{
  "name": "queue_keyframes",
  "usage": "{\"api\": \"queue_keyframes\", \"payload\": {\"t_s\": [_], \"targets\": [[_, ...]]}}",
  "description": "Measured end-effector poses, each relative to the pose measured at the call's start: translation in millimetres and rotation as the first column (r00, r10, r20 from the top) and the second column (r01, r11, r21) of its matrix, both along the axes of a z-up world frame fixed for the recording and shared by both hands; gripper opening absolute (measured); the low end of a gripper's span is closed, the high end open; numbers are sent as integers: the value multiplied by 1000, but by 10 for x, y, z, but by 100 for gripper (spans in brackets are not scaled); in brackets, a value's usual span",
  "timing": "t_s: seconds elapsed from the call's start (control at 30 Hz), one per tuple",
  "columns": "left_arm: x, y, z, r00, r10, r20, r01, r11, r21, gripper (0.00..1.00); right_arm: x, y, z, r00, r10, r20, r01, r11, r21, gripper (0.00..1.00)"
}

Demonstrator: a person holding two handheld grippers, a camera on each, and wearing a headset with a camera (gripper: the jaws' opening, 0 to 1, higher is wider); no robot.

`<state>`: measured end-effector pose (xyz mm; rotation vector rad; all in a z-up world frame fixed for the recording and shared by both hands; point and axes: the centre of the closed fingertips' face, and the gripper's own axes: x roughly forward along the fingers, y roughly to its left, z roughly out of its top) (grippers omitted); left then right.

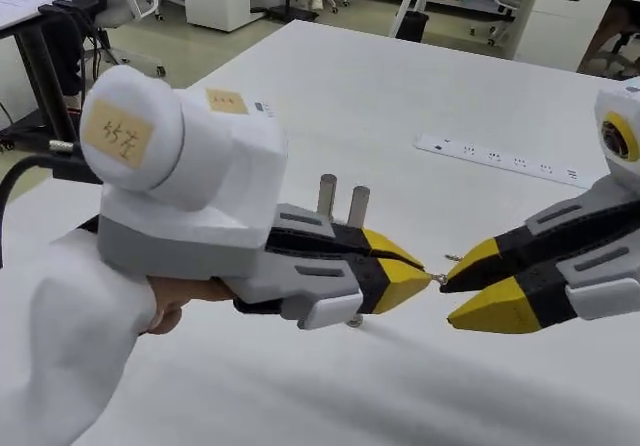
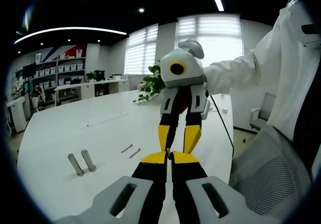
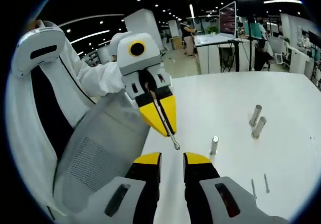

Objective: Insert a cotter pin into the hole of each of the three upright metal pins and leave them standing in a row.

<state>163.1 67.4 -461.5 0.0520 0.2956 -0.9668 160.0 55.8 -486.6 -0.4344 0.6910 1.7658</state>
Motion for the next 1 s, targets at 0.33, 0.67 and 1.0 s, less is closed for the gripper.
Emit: {"api": "queue_keyframes", "payload": {"t_s": [0.33,0.67,1.0], "targets": [[-70,-24,-1,999,-43,25,42,998,37,0,-58,71,28,998,31,-57,-31,999,9,7],[-76,-24,16,998,-57,32,56,997,45,0,-82,116,22,995,19,-93,-18,1000,18,0],[-77,-38,-2,998,-52,22,51,998,38,0,-100,89,24,997,32,-68,-31,999,18,0]]}}
